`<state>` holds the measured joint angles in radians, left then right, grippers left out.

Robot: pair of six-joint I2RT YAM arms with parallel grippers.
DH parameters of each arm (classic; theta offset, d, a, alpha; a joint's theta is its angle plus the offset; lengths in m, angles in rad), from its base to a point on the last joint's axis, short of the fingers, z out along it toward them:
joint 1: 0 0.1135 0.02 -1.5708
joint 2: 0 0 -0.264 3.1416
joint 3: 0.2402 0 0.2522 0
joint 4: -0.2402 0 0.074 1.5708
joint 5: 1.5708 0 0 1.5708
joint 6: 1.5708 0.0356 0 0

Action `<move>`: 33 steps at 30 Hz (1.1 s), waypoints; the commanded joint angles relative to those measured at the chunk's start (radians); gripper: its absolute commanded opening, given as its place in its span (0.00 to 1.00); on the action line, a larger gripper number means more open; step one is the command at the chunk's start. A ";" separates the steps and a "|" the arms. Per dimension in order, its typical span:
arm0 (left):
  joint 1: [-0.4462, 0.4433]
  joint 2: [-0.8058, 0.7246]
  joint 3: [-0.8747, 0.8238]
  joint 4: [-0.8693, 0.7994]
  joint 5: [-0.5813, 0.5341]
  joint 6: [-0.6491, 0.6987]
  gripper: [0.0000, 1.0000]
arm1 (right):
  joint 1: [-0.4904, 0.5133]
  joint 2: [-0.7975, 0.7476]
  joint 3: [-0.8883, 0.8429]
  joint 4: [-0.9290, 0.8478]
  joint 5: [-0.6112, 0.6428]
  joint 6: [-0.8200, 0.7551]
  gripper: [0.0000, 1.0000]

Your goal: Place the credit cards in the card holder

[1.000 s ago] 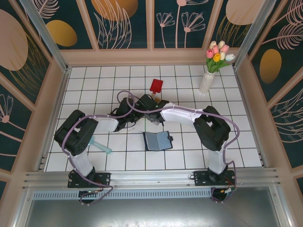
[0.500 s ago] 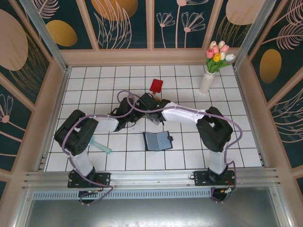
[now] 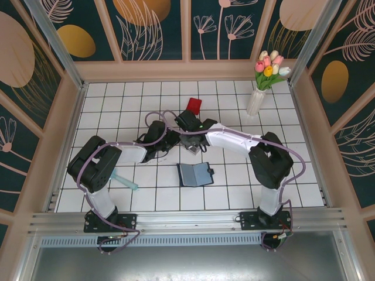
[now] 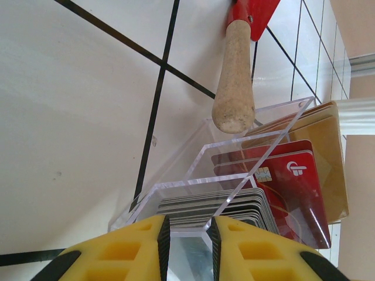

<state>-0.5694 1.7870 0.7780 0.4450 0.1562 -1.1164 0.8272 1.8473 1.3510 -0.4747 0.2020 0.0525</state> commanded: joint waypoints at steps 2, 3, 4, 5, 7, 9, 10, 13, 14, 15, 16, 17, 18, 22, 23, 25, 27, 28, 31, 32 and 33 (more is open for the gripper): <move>0.005 0.039 -0.014 -0.107 -0.044 0.026 0.28 | -0.020 -0.036 -0.011 -0.009 -0.111 0.037 0.03; 0.006 0.040 -0.014 -0.106 -0.044 0.025 0.28 | -0.022 -0.028 -0.007 -0.013 -0.074 0.042 0.10; 0.005 0.040 -0.014 -0.107 -0.044 0.026 0.28 | -0.021 -0.021 -0.002 -0.017 -0.041 0.042 0.21; 0.005 0.041 -0.014 -0.107 -0.045 0.025 0.28 | -0.022 -0.015 -0.001 -0.021 -0.022 0.034 0.30; 0.006 0.042 -0.012 -0.107 -0.044 0.026 0.28 | -0.020 0.008 0.005 -0.028 0.020 0.011 0.37; 0.005 0.043 -0.012 -0.107 -0.044 0.024 0.28 | -0.021 0.032 0.011 -0.033 0.043 -0.006 0.38; 0.006 0.044 -0.013 -0.107 -0.043 0.024 0.28 | -0.017 0.042 0.010 -0.032 0.046 -0.015 0.38; 0.005 0.046 -0.013 -0.107 -0.046 0.024 0.28 | -0.015 0.064 0.004 -0.021 0.057 -0.027 0.39; 0.006 0.045 -0.013 -0.107 -0.046 0.022 0.28 | -0.013 0.069 0.002 -0.016 0.053 -0.032 0.40; 0.005 0.047 -0.013 -0.107 -0.045 0.022 0.28 | -0.010 0.074 -0.002 -0.012 0.053 -0.035 0.40; 0.005 0.047 -0.014 -0.107 -0.046 0.022 0.28 | -0.007 0.078 -0.001 -0.013 0.057 -0.036 0.40; 0.006 0.048 -0.014 -0.107 -0.046 0.022 0.28 | -0.002 0.083 -0.001 -0.015 0.073 -0.038 0.40; 0.005 0.046 -0.013 -0.106 -0.046 0.022 0.28 | 0.004 0.088 -0.002 -0.015 0.102 -0.041 0.40; 0.005 0.049 -0.010 -0.111 -0.047 0.025 0.28 | 0.028 0.091 -0.004 -0.015 0.250 -0.042 0.40; 0.005 0.051 -0.009 -0.112 -0.048 0.026 0.28 | 0.030 0.080 -0.007 -0.011 0.271 -0.038 0.40; 0.005 0.051 -0.006 -0.114 -0.047 0.027 0.28 | 0.032 0.048 -0.020 0.006 0.280 -0.037 0.40; 0.005 0.055 -0.004 -0.116 -0.047 0.027 0.28 | 0.032 0.018 -0.028 0.019 0.278 -0.037 0.39; 0.006 0.055 -0.004 -0.117 -0.047 0.027 0.28 | 0.032 0.010 -0.030 0.018 0.277 -0.037 0.39; 0.005 0.058 -0.003 -0.116 -0.047 0.026 0.28 | 0.027 0.001 -0.032 0.015 0.261 -0.040 0.31; 0.005 0.059 -0.002 -0.117 -0.047 0.027 0.28 | 0.025 0.003 -0.034 0.016 0.247 -0.042 0.25; 0.005 0.058 -0.002 -0.116 -0.045 0.027 0.27 | 0.024 0.005 -0.035 0.013 0.239 -0.038 0.23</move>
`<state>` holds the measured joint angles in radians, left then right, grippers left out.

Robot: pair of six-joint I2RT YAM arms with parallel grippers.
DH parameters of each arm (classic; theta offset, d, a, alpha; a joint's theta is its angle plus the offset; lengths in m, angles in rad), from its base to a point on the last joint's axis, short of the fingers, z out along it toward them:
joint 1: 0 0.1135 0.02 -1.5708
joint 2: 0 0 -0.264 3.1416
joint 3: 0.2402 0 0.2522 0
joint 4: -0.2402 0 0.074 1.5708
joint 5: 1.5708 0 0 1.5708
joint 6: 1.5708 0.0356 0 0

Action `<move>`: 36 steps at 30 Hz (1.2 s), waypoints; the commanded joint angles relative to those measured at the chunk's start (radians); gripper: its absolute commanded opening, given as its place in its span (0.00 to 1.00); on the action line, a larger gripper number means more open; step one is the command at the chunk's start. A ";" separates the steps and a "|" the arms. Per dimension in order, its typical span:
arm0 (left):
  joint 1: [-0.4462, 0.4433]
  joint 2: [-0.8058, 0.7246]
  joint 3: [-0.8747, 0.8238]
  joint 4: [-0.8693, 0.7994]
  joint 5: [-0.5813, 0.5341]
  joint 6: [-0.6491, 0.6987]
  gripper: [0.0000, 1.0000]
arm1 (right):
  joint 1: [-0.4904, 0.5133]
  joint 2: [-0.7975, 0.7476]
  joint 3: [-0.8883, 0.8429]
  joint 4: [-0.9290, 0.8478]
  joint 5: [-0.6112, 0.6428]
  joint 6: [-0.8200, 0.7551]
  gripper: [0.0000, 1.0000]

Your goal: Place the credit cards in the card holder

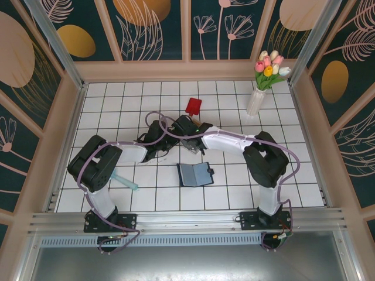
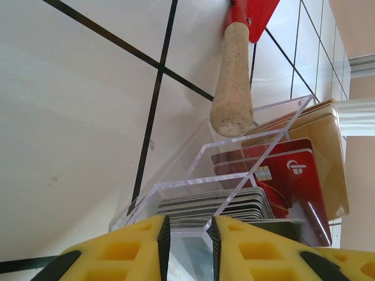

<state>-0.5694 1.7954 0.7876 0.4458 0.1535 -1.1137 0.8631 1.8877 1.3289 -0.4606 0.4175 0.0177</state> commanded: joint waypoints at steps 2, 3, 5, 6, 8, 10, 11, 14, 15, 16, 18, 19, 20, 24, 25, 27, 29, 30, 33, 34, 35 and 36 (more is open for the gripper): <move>0.005 0.050 -0.011 -0.118 -0.042 0.024 0.28 | -0.012 -0.031 -0.014 -0.007 0.015 0.001 0.21; 0.005 0.050 -0.011 -0.119 -0.045 0.024 0.28 | -0.011 -0.028 -0.011 -0.011 0.016 0.004 0.21; 0.005 0.049 -0.013 -0.118 -0.045 0.024 0.28 | -0.012 -0.030 -0.016 -0.011 0.008 0.008 0.13; 0.005 0.051 -0.013 -0.119 -0.044 0.025 0.28 | -0.011 -0.033 -0.018 -0.009 0.005 0.009 0.13; 0.005 0.051 -0.012 -0.120 -0.042 0.025 0.28 | -0.012 -0.037 -0.017 -0.008 0.002 0.013 0.08; 0.005 0.049 -0.013 -0.123 -0.043 0.028 0.28 | -0.009 -0.045 -0.012 -0.012 -0.002 0.017 0.03; 0.005 0.050 -0.013 -0.124 -0.044 0.029 0.27 | -0.010 -0.052 -0.014 -0.009 -0.010 0.018 0.01; 0.006 0.048 -0.017 -0.125 -0.045 0.028 0.28 | -0.010 -0.066 0.003 -0.026 -0.042 0.025 0.00; 0.005 0.045 -0.019 -0.125 -0.045 0.027 0.28 | -0.010 -0.073 0.007 -0.033 -0.058 0.029 0.00; 0.006 0.044 -0.019 -0.124 -0.046 0.027 0.28 | -0.009 -0.079 0.013 -0.039 -0.075 0.033 0.00; 0.005 0.037 -0.019 -0.127 -0.046 0.031 0.28 | -0.010 -0.093 0.021 -0.060 -0.117 0.044 0.00; 0.005 0.031 -0.019 -0.127 -0.045 0.036 0.28 | -0.010 -0.099 0.023 -0.066 -0.131 0.052 0.00; 0.005 0.021 -0.018 -0.129 -0.044 0.044 0.28 | -0.011 -0.110 0.022 -0.070 -0.146 0.060 0.00; 0.006 -0.021 -0.013 -0.130 -0.036 0.073 0.31 | -0.013 -0.153 0.015 -0.068 -0.201 0.102 0.00; 0.005 -0.028 -0.010 -0.131 -0.031 0.079 0.32 | -0.016 -0.162 0.007 -0.057 -0.209 0.107 0.00; 0.005 -0.046 -0.002 -0.133 -0.020 0.093 0.33 | -0.025 -0.167 0.002 -0.047 -0.210 0.123 0.00; 0.005 -0.063 0.004 -0.141 -0.016 0.102 0.35 | -0.030 -0.169 0.001 -0.044 -0.207 0.135 0.00; 0.005 -0.070 0.007 -0.141 -0.014 0.107 0.36 | -0.034 -0.170 -0.002 -0.041 -0.210 0.140 0.00; 0.005 -0.106 0.003 -0.147 -0.013 0.106 0.38 | -0.044 -0.177 -0.019 -0.034 -0.227 0.150 0.00; 0.005 -0.121 -0.003 -0.149 -0.013 0.103 0.38 | -0.045 -0.187 -0.029 -0.026 -0.231 0.150 0.00; 0.005 -0.135 -0.010 -0.151 -0.019 0.103 0.39 | -0.049 -0.199 -0.038 -0.015 -0.243 0.151 0.00; 0.005 -0.149 -0.017 -0.151 -0.024 0.104 0.40 | -0.055 -0.211 -0.046 -0.004 -0.260 0.157 0.00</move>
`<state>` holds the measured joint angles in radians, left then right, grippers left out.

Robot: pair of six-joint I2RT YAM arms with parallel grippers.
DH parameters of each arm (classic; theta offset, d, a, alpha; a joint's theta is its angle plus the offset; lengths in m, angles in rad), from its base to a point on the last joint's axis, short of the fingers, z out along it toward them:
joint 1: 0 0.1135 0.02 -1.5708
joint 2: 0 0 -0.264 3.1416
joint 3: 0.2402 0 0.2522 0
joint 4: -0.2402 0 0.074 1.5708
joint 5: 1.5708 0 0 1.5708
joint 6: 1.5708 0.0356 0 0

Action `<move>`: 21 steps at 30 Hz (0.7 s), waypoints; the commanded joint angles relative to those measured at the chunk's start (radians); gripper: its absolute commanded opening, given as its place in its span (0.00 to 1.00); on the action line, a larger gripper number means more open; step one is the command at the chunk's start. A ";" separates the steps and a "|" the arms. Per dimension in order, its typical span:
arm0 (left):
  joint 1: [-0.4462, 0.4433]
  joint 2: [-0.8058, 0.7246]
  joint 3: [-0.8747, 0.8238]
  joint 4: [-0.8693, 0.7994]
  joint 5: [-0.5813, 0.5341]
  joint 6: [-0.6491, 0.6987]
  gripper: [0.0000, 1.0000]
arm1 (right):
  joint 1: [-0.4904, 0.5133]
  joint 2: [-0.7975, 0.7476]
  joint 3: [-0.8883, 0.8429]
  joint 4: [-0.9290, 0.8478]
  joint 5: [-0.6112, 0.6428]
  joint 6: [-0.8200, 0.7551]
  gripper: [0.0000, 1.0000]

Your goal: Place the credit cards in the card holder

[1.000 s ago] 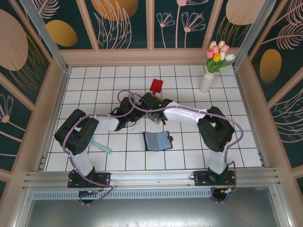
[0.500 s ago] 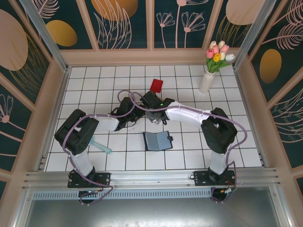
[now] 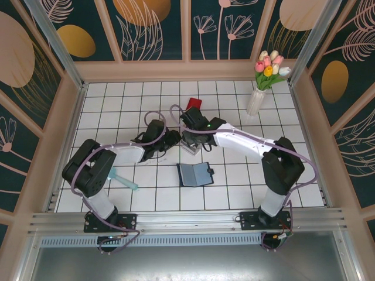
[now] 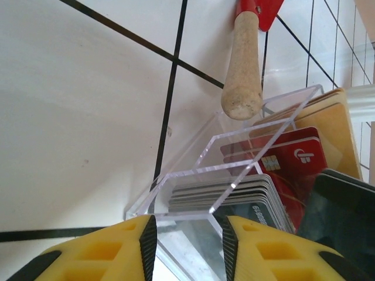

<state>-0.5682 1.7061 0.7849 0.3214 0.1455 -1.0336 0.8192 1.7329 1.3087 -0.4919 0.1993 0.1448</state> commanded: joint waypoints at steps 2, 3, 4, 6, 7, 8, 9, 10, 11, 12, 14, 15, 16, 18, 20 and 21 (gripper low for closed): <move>0.004 -0.089 -0.032 -0.026 -0.028 0.021 0.43 | -0.026 -0.086 -0.045 0.055 -0.081 0.040 0.00; 0.004 -0.100 -0.037 -0.026 -0.031 0.019 0.43 | -0.029 -0.100 -0.052 0.064 -0.087 0.044 0.00; 0.004 -0.116 -0.045 -0.020 -0.032 0.017 0.44 | -0.034 -0.118 -0.061 0.075 -0.088 0.051 0.00; 0.004 -0.149 -0.064 -0.001 -0.036 0.005 0.48 | -0.053 -0.161 -0.084 0.097 -0.117 0.071 0.00; 0.004 -0.167 -0.072 0.004 -0.038 -0.001 0.49 | -0.072 -0.186 -0.102 0.115 -0.156 0.089 0.00; 0.005 -0.186 -0.078 0.015 -0.033 0.000 0.51 | -0.091 -0.216 -0.128 0.141 -0.204 0.108 0.00; 0.004 -0.201 -0.086 0.026 -0.026 -0.005 0.52 | -0.112 -0.239 -0.149 0.165 -0.258 0.127 0.00; 0.004 -0.218 -0.094 0.038 -0.018 -0.009 0.54 | -0.139 -0.260 -0.167 0.187 -0.325 0.152 0.00; 0.004 -0.234 -0.102 0.054 -0.005 -0.012 0.55 | -0.165 -0.283 -0.189 0.211 -0.386 0.182 0.00; 0.005 -0.246 -0.106 0.071 0.008 -0.014 0.56 | -0.188 -0.304 -0.208 0.239 -0.432 0.207 0.00; 0.004 -0.270 -0.115 0.109 0.036 -0.019 0.59 | -0.242 -0.345 -0.251 0.297 -0.529 0.267 0.00; 0.004 -0.276 -0.115 0.124 0.053 -0.016 0.60 | -0.264 -0.358 -0.264 0.314 -0.562 0.290 0.00; 0.004 -0.278 -0.111 0.142 0.077 -0.018 0.61 | -0.287 -0.370 -0.277 0.332 -0.605 0.320 0.00; 0.004 -0.277 -0.100 0.194 0.139 -0.027 0.63 | -0.339 -0.385 -0.297 0.360 -0.691 0.378 0.00; 0.004 -0.260 -0.084 0.270 0.220 -0.046 0.64 | -0.383 -0.398 -0.324 0.396 -0.769 0.441 0.00; 0.004 -0.249 -0.071 0.291 0.248 -0.057 0.65 | -0.398 -0.405 -0.340 0.418 -0.804 0.468 0.00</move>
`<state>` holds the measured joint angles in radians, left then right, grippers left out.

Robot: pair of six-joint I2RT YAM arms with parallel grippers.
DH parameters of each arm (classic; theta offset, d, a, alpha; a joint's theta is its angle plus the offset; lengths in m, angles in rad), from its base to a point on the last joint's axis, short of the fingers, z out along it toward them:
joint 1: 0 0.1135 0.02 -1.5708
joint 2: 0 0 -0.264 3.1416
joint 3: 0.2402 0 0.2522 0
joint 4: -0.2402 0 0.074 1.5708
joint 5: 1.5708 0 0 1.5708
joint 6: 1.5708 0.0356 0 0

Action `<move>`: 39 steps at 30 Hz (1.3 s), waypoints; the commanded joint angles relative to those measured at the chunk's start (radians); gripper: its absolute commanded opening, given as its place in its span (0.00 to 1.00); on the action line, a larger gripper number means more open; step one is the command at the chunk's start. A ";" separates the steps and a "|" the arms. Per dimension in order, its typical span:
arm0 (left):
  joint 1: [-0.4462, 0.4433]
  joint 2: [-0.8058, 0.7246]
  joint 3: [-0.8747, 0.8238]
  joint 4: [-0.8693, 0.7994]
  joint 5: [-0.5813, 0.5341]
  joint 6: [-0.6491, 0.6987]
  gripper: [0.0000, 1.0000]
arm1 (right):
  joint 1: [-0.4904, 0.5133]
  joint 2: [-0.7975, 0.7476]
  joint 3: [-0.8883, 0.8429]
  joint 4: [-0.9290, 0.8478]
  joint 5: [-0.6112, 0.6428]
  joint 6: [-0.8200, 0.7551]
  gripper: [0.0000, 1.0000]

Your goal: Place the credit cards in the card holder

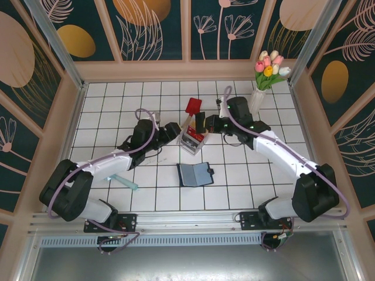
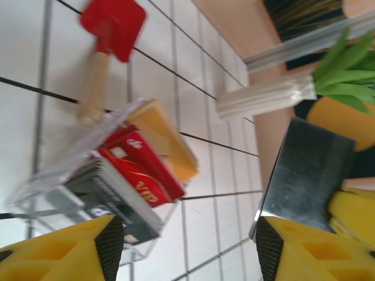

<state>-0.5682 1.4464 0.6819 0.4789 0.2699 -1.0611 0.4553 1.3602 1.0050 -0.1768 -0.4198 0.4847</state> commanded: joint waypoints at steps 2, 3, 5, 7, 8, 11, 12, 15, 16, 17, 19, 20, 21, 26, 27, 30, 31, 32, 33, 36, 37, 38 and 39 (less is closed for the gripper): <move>0.004 0.039 0.057 0.182 0.172 -0.055 0.65 | -0.072 -0.048 -0.071 0.165 -0.263 0.191 0.00; 0.005 0.053 0.066 0.208 0.195 -0.072 0.65 | -0.086 -0.054 -0.090 0.198 -0.304 0.220 0.00; 0.004 0.090 0.081 0.299 0.252 -0.115 0.66 | -0.109 -0.066 -0.119 0.259 -0.364 0.268 0.00; 0.005 0.131 0.099 0.358 0.298 -0.155 0.66 | -0.112 -0.075 -0.130 0.292 -0.391 0.287 0.00; 0.003 0.152 0.110 0.379 0.316 -0.173 0.65 | -0.111 -0.080 -0.134 0.308 -0.405 0.294 0.00; 0.002 0.187 0.115 0.456 0.344 -0.217 0.61 | -0.111 -0.085 -0.135 0.324 -0.422 0.305 0.00; 0.001 0.190 0.115 0.466 0.347 -0.224 0.60 | -0.111 -0.082 -0.137 0.332 -0.434 0.308 0.00; 0.001 0.190 0.119 0.467 0.361 -0.223 0.48 | -0.112 -0.073 -0.151 0.374 -0.464 0.331 0.00; 0.001 0.185 0.114 0.470 0.360 -0.224 0.42 | -0.111 -0.072 -0.152 0.375 -0.459 0.331 0.00; 0.001 0.181 0.109 0.472 0.360 -0.225 0.36 | -0.113 -0.069 -0.154 0.372 -0.456 0.330 0.00; 0.001 0.171 0.104 0.469 0.358 -0.223 0.28 | -0.115 -0.063 -0.157 0.378 -0.461 0.330 0.00; 0.001 0.168 0.103 0.472 0.358 -0.223 0.22 | -0.115 -0.059 -0.157 0.379 -0.464 0.330 0.00; 0.001 0.165 0.099 0.473 0.356 -0.223 0.18 | -0.116 -0.056 -0.157 0.379 -0.466 0.331 0.00; 0.001 0.160 0.097 0.493 0.353 -0.253 0.01 | -0.119 -0.052 -0.166 0.415 -0.496 0.344 0.07; 0.001 0.158 0.098 0.492 0.353 -0.261 0.00 | -0.118 -0.050 -0.169 0.434 -0.509 0.353 0.08; 0.001 0.158 0.100 0.482 0.356 -0.301 0.00 | -0.119 -0.047 -0.176 0.481 -0.539 0.385 0.11; 0.001 0.160 0.099 0.481 0.355 -0.321 0.00 | -0.120 -0.046 -0.179 0.501 -0.547 0.397 0.12; 0.001 0.162 0.099 0.482 0.357 -0.340 0.00 | -0.120 -0.046 -0.181 0.514 -0.554 0.407 0.12; 0.001 0.165 0.099 0.488 0.364 -0.359 0.00 | -0.122 -0.043 -0.181 0.526 -0.562 0.418 0.15; 0.001 0.171 0.102 0.516 0.391 -0.401 0.00 | -0.121 -0.033 -0.174 0.531 -0.574 0.430 0.15; 0.001 0.169 0.101 0.516 0.395 -0.410 0.00 | -0.123 -0.032 -0.176 0.536 -0.571 0.436 0.15; 0.001 0.168 0.102 0.513 0.398 -0.417 0.00 | -0.124 -0.030 -0.178 0.537 -0.571 0.441 0.15; 0.001 0.168 0.105 0.507 0.404 -0.420 0.00 | -0.126 -0.026 -0.176 0.539 -0.573 0.447 0.12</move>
<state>-0.5644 1.6199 0.7753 0.9688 0.6369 -1.4376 0.3279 1.3285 0.8326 0.2726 -0.9291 0.9039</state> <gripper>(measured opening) 0.066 0.121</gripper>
